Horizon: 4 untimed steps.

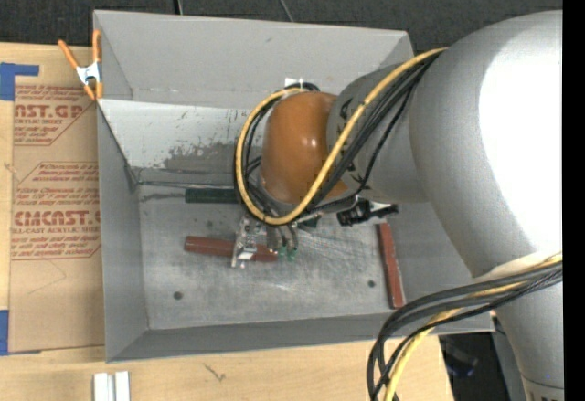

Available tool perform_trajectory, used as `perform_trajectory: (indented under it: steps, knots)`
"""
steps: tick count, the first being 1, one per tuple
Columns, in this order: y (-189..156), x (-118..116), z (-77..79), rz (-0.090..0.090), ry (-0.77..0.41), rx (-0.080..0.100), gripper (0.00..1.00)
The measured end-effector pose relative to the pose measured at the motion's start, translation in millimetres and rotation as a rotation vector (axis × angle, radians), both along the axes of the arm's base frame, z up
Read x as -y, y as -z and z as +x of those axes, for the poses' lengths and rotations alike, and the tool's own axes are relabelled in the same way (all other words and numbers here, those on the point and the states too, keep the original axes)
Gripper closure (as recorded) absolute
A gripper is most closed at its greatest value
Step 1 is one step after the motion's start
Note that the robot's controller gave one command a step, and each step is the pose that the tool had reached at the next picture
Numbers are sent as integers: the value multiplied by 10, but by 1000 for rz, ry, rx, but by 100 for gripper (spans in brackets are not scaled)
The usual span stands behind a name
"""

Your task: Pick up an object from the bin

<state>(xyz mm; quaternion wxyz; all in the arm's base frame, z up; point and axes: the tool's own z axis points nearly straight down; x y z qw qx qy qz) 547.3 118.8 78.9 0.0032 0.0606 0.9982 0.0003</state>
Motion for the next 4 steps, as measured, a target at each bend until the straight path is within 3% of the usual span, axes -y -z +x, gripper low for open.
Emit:
perform_trajectory:
  steps: [3,4]
  knots:
    - [-361,1,-34,-2,0,-16,100]
    - [-596,-4,-22,0,-1,-12,100]
